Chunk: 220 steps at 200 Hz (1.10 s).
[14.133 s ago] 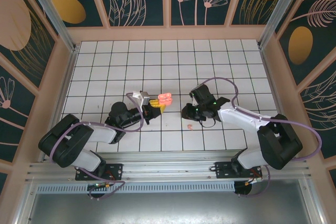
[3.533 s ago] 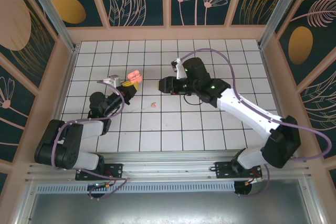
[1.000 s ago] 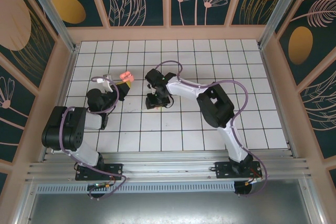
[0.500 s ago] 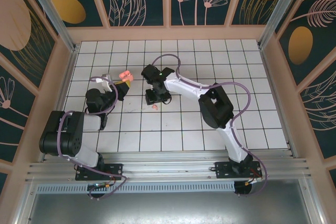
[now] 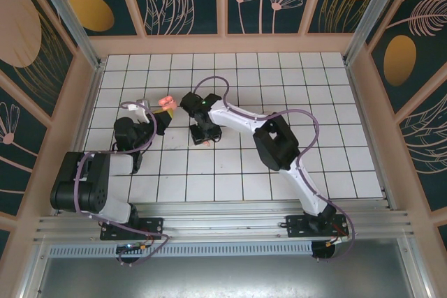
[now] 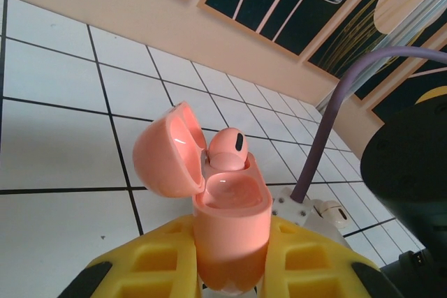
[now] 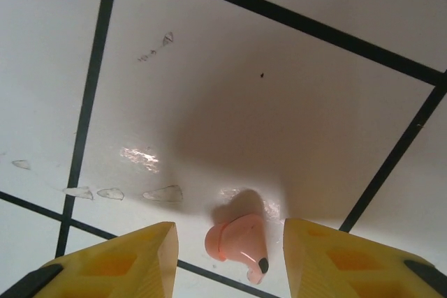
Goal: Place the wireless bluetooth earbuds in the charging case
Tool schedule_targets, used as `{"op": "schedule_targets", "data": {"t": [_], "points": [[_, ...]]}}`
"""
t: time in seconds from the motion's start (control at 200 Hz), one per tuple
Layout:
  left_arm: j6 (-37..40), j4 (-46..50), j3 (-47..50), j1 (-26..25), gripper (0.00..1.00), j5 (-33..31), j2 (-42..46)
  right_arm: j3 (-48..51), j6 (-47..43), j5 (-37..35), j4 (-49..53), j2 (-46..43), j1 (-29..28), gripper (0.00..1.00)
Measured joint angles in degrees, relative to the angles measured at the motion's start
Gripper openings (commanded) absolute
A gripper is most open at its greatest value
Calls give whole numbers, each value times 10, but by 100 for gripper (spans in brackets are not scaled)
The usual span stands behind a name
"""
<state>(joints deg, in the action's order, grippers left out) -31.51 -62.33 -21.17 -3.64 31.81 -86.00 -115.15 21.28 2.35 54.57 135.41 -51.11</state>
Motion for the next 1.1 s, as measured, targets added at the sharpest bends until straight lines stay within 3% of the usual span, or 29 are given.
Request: {"op": "schedule_targets", "data": {"t": [1.101], "points": [[19, 32, -2, 0, 3, -8, 9, -1, 0, -35, -2, 12, -6, 31]]}}
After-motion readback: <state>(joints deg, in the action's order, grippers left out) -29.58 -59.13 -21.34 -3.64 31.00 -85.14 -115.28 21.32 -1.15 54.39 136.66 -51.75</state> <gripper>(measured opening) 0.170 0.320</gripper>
